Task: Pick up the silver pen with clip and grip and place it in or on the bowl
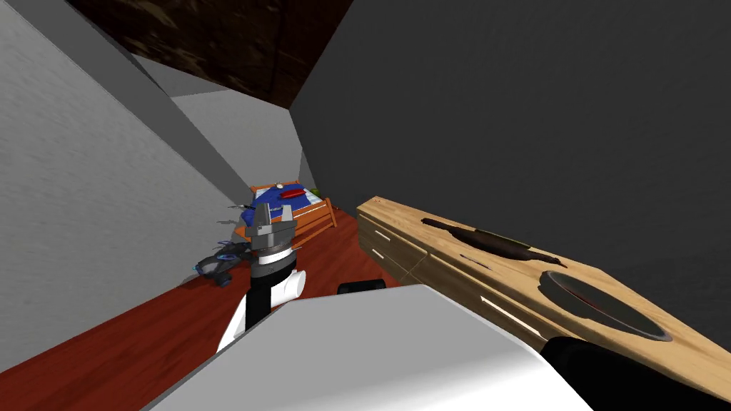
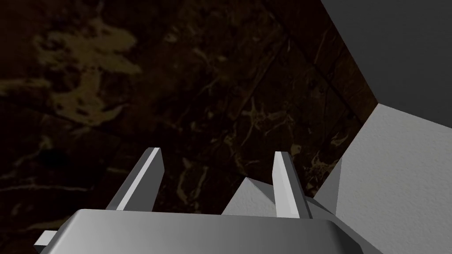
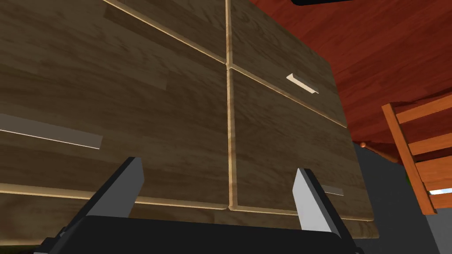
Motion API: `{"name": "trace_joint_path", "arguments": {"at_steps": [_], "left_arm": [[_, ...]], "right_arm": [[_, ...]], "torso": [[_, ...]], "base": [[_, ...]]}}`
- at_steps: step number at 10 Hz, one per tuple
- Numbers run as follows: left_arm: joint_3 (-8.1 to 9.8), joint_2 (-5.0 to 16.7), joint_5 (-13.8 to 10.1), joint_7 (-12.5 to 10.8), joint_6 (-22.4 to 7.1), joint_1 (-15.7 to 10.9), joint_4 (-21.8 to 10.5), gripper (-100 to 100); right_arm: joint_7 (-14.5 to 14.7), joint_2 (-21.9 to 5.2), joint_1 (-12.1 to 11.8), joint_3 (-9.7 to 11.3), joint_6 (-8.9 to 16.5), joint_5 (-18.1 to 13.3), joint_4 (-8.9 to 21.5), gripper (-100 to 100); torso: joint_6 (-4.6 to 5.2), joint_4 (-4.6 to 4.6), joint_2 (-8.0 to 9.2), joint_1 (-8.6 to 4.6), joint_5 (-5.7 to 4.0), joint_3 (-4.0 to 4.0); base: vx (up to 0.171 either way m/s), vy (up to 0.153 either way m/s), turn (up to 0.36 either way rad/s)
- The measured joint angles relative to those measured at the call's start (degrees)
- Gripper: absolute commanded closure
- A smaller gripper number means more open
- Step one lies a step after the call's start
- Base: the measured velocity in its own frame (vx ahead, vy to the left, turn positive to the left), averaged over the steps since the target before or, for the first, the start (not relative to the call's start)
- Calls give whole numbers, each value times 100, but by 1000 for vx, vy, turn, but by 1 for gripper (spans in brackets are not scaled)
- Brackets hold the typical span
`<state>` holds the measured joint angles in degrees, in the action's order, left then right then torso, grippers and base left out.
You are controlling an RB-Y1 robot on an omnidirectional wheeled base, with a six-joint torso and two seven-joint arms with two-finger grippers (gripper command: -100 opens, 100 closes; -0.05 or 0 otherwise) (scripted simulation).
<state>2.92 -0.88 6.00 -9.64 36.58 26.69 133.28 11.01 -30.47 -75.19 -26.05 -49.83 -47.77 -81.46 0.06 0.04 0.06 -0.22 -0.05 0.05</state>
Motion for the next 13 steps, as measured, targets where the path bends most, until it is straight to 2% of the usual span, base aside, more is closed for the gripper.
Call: {"name": "trace_joint_path", "arguments": {"at_steps": [2,3,5,7,10,12,13], "left_arm": [[0,0,0,0,0,-1,0,0],[0,0,0,0,0,0,0,0],[0,0,0,0,0,0,0,0],[0,1,0,0,0,0,0,0],[1,1,0,0,0,1,0,0],[1,1,0,0,0,0,0,0],[1,1,0,0,0,1,0,0]], "right_arm": [[63,-198,-243,-173,-83,-355,301,-100],[128,-232,-335,-259,-177,-435,454,-100],[347,-431,-389,-470,-430,-718,1050,-100],[353,-490,-530,-549,-434,-994,1165,-100],[456,-676,-535,-707,-584,-1231,1572,-100],[547,-868,-508,-864,-754,-1476,1994,-100],[516,-956,-577,-954,-802,-1637,2015,-100]], "torso": [[-6,-1,-4,-2,1,-3],[-2,-1,-7,-3,-1,-4],[-7,-3,-13,-10,-1,-8],[-6,-3,-17,-10,-3,-10],[4,-3,-19,-9,-3,-11],[-4,-4,-23,-18,-4,-13],[-5,-6,-27,-25,-6,-16]], "base": [[-23,-3,370],[-10,-7,377],[-8,-15,410],[0,-20,280],[1,-16,280],[6,-45,430],[7,-47,289]]}}
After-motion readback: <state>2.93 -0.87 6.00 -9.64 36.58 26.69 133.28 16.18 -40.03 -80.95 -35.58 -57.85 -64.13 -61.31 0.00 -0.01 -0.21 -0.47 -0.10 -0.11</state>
